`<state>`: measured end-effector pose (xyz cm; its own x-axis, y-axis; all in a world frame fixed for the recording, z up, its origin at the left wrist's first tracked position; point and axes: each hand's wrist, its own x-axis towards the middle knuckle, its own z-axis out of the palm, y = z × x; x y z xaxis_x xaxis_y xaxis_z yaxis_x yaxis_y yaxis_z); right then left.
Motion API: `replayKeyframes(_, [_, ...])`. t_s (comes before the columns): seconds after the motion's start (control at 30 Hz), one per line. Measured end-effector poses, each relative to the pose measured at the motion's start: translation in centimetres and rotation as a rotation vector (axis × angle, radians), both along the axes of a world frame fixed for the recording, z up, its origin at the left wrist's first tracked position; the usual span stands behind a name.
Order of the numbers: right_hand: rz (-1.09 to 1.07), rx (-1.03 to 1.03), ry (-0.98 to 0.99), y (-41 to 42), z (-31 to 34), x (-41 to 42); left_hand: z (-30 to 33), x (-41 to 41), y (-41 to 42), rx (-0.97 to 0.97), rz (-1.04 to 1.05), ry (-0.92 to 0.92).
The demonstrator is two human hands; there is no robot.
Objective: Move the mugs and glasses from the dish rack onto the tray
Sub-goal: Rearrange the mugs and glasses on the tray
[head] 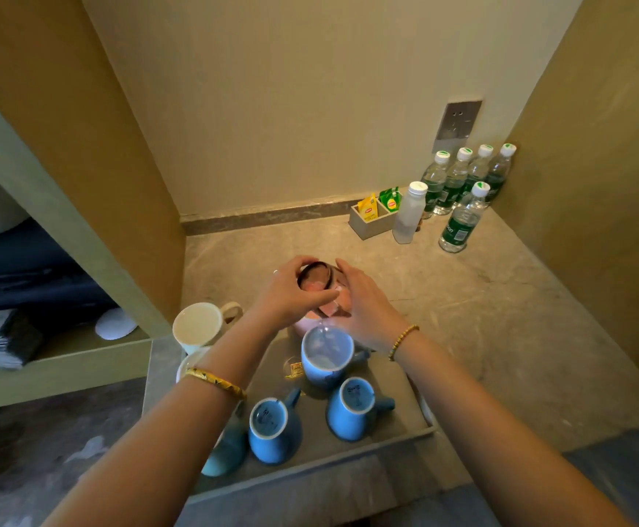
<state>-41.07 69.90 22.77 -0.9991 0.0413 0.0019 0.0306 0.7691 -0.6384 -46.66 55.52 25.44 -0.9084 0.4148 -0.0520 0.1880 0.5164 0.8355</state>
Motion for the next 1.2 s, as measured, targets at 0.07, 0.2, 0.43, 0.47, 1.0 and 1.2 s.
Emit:
replayKeyframes(0.07, [-0.074,-0.028,0.045,1.2,-0.6,1.2,-0.1,0.6,1.7,-0.016,-0.087,0.007])
replayKeyframes(0.2, [-0.246,-0.226,0.031,3.6,-2.5,4.4,-0.8,2.0,4.1,-0.013,-0.251,-0.109])
replayKeyframes(0.43, [-0.603,-0.702,-0.089,6.6,-7.1,9.1,-4.8,3.6,3.0,-0.329,-0.241,0.183])
replayKeyframes(0.47, [-0.598,-0.705,-0.118,6.7,-7.5,9.5,-5.4,3.8,2.7,-0.370,-0.249,0.208])
replayKeyframes(1.0, [-0.431,-0.495,-0.222,4.9,-10.9,9.3,-7.6,2.5,0.7,-0.846,-0.615,0.313])
replayKeyframes(1.2, [-0.444,-0.396,-0.243,4.5,-11.4,9.6,-7.9,2.2,0.1,-0.879,-0.675,0.337])
